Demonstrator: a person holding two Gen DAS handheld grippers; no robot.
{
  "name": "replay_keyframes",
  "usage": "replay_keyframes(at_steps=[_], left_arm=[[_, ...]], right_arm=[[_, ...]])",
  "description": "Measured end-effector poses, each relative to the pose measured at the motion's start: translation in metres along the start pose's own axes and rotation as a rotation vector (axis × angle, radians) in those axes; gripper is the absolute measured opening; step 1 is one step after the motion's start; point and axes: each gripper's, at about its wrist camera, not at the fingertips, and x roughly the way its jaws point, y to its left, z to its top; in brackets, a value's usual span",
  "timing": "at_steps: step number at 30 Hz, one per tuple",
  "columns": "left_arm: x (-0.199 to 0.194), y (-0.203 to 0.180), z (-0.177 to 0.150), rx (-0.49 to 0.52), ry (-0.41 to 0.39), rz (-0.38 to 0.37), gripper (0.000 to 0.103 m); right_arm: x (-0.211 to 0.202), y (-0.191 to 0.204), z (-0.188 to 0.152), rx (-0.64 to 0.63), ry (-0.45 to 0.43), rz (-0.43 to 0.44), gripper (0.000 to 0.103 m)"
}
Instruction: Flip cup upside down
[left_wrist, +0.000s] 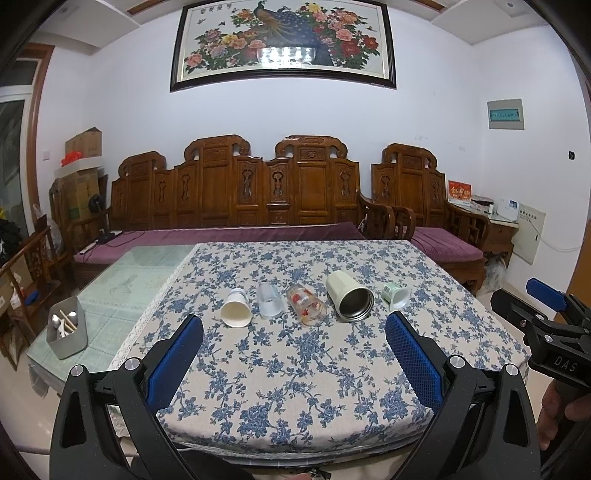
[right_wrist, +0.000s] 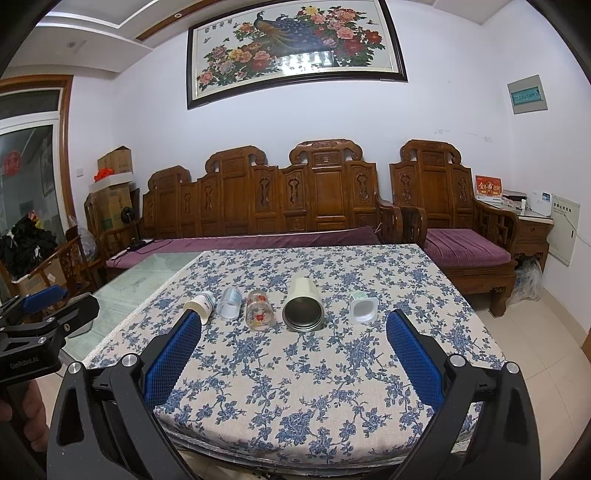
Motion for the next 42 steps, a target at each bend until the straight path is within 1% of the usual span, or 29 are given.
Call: replay_keyframes(at_steps=[32, 42], left_arm=[[0.002, -0.001, -0.002, 0.004, 0.003, 0.005, 0.095], [0.012, 0.000, -0.006, 0.008, 0.033, 0.010, 0.095]], right_arm=[[-0.001, -0.001, -0.001, 0.006, -0.001, 0.001, 0.100], [0.011, -0.003, -0.006, 0.026, 0.020, 0.023, 0.100]])
